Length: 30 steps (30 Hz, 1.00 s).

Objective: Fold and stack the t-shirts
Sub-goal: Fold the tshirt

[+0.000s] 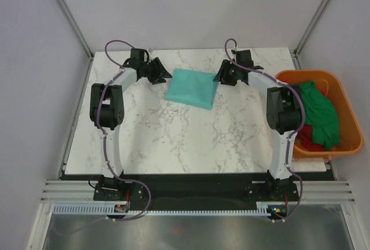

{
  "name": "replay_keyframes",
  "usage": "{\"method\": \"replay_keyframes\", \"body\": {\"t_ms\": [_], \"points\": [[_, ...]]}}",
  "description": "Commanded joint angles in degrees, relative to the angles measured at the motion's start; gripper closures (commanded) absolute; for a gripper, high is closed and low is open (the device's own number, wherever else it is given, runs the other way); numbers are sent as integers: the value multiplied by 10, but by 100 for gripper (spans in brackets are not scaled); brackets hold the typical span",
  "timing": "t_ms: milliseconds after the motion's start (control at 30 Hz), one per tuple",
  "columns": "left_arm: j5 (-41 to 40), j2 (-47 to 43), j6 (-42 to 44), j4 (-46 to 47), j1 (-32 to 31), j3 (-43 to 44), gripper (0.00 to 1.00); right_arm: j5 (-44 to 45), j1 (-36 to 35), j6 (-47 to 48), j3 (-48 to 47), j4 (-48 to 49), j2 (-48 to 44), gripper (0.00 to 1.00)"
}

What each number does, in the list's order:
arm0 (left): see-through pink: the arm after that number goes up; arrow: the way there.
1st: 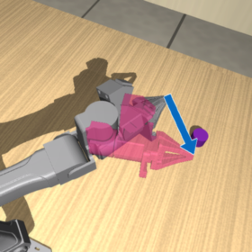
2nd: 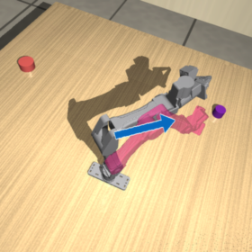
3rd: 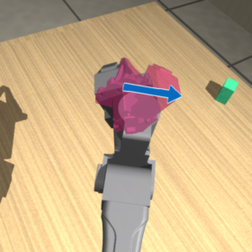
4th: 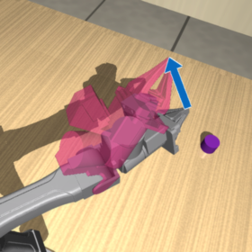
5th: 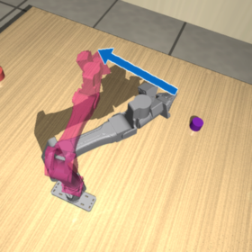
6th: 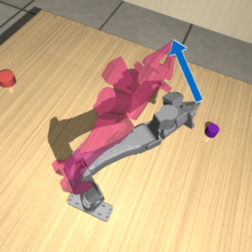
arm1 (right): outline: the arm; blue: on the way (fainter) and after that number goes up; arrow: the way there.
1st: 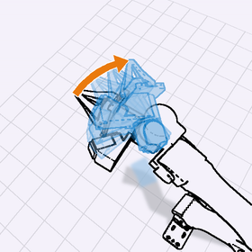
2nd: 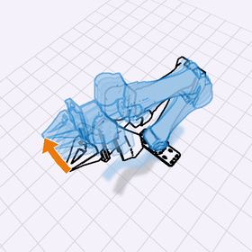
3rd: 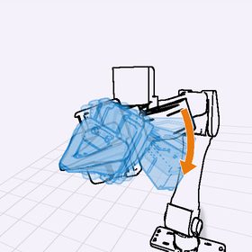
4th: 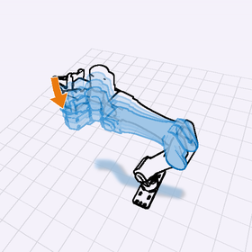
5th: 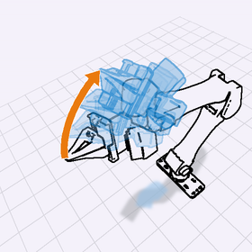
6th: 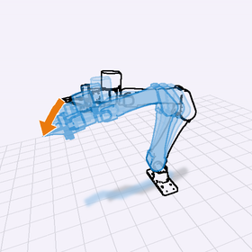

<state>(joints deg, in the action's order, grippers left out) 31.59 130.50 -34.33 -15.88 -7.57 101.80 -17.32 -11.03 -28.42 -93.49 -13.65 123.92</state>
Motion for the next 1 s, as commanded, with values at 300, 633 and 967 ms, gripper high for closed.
{"method": "replay_keyframes", "body": {"t_ms": [300,633,967], "points": [[19,-87,76,9,-5,-141,46,-113,-18,79,150,36,-95,44],[26,-118,77,9,-32,-193,50,-145,-41,71,263,86,-140,61],[-33,-291,-28,6,-73,-437,96,-109,-49,50,462,77,-293,98]]}}
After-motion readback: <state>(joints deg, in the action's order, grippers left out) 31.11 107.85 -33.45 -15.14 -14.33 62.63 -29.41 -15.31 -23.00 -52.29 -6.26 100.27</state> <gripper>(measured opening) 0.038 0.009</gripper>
